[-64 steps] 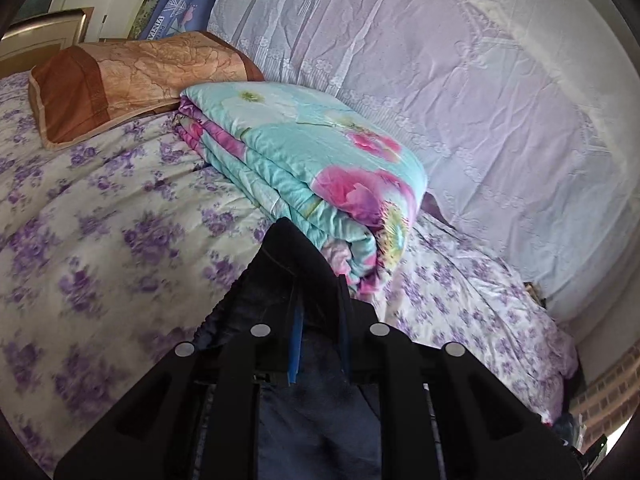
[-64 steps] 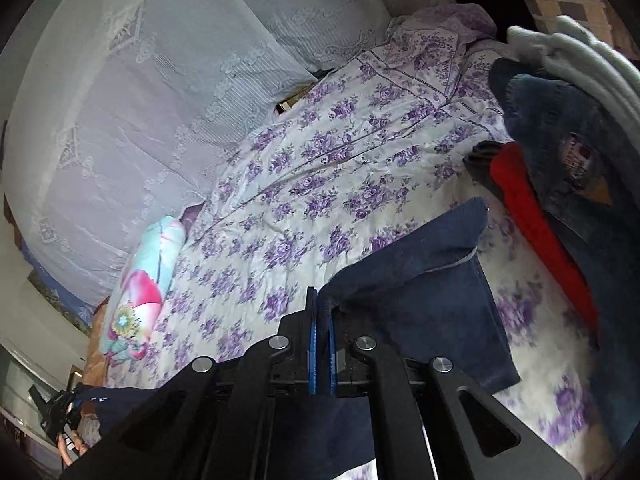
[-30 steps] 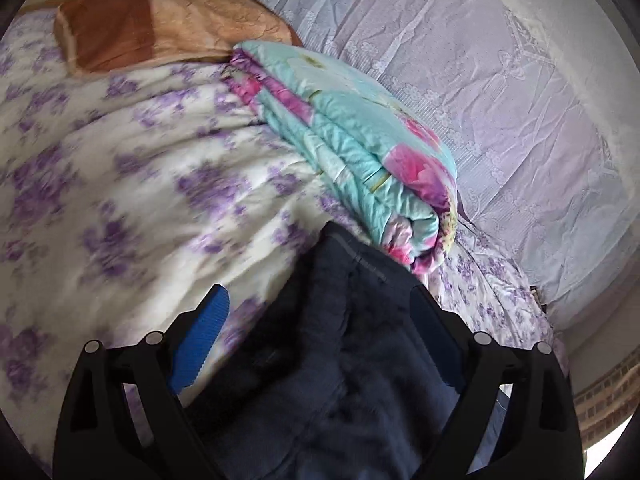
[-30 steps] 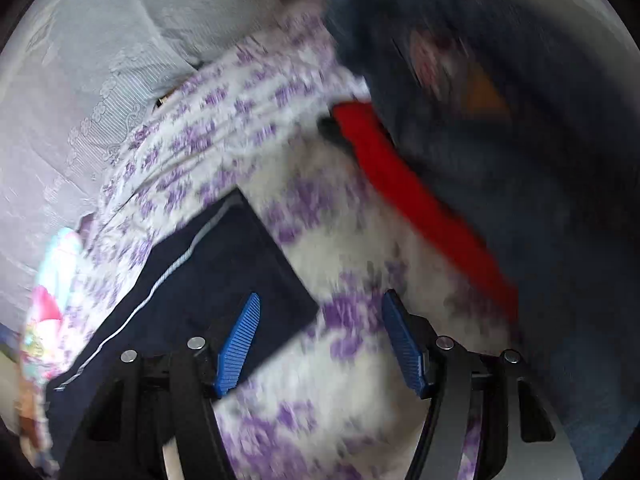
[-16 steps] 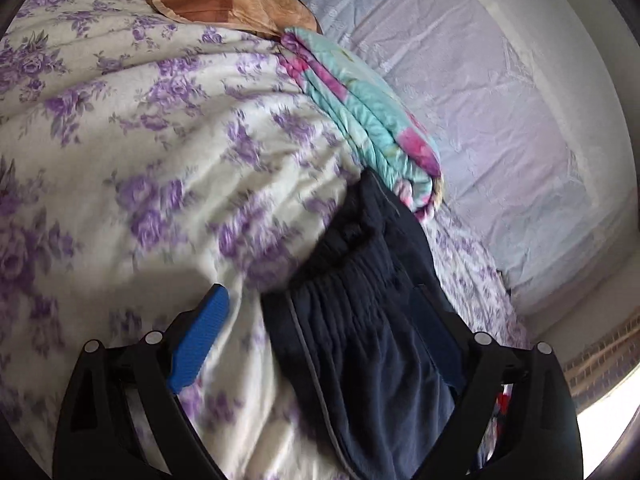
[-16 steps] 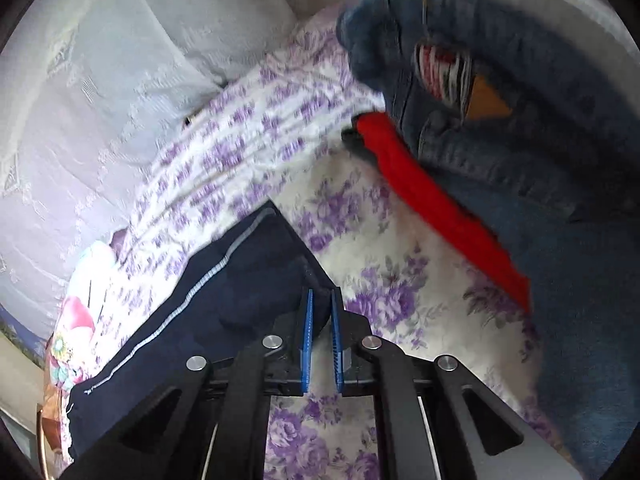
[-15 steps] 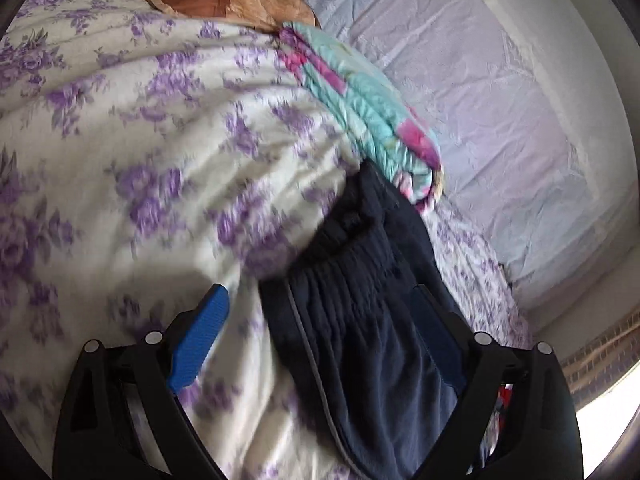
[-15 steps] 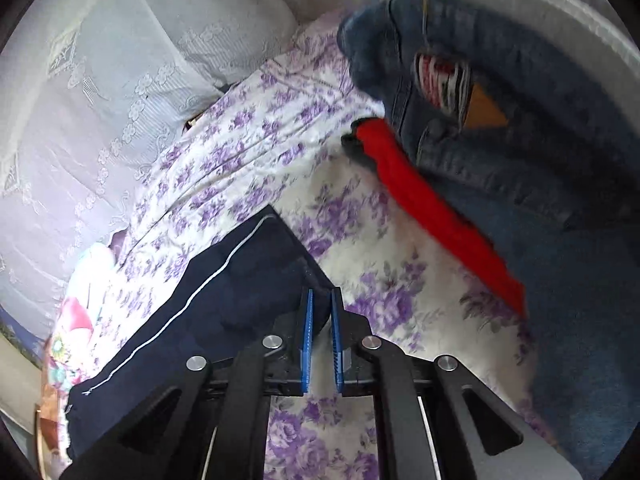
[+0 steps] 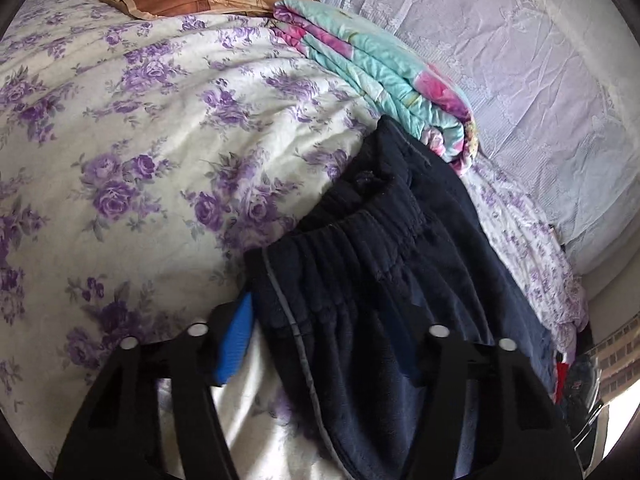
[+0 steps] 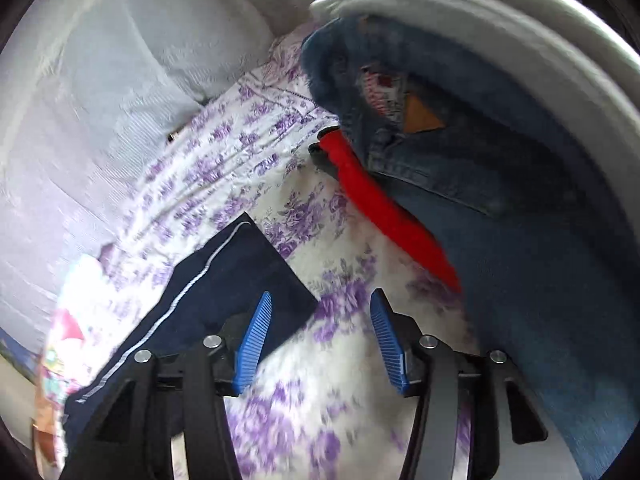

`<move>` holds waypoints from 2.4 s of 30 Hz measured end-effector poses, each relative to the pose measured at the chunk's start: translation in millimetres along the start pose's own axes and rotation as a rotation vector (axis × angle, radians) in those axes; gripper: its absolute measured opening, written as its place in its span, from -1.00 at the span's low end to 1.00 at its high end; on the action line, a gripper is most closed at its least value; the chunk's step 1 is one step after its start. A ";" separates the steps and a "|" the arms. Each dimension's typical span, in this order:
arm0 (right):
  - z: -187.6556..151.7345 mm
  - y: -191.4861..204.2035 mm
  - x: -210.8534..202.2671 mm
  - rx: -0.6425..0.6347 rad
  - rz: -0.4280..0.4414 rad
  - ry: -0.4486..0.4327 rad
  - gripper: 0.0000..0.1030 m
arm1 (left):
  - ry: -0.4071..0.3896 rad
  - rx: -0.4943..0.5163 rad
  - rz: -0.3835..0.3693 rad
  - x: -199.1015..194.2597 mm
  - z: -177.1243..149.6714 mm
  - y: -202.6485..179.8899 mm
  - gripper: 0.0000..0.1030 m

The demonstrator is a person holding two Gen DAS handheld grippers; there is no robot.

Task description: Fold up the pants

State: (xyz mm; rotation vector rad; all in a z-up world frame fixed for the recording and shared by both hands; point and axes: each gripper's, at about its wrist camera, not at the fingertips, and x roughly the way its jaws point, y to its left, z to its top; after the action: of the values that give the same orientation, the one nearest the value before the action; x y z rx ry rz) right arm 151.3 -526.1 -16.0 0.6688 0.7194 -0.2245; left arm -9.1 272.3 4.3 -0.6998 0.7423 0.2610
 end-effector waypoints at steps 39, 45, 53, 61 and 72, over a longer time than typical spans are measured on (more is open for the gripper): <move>-100.4 -40.4 -190.7 -0.054 0.383 0.092 -0.81 | -0.067 -0.046 -0.105 -37.7 -15.8 30.7 0.76; -86.3 -93.4 -220.3 -0.128 -0.012 0.068 -0.51 | -0.067 -0.053 -0.123 -38.8 -16.4 31.6 0.77; -108.3 -94.3 -209.6 -0.064 0.206 0.197 -0.26 | -0.043 -0.018 -0.104 -36.5 -17.6 26.4 0.84; -86.1 -79.4 -190.2 -0.019 0.293 0.180 -0.17 | -0.038 -0.007 -0.105 -36.3 -17.6 25.8 0.89; -95.0 -69.6 -138.7 -0.027 0.272 0.312 -0.58 | -0.036 -0.006 -0.102 -35.2 -17.3 26.4 0.90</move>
State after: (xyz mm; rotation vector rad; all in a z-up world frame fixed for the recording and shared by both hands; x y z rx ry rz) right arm -30.5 -524.0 -9.6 0.7769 0.9168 0.1426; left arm -55.4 281.3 6.8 -0.7342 0.6694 0.1823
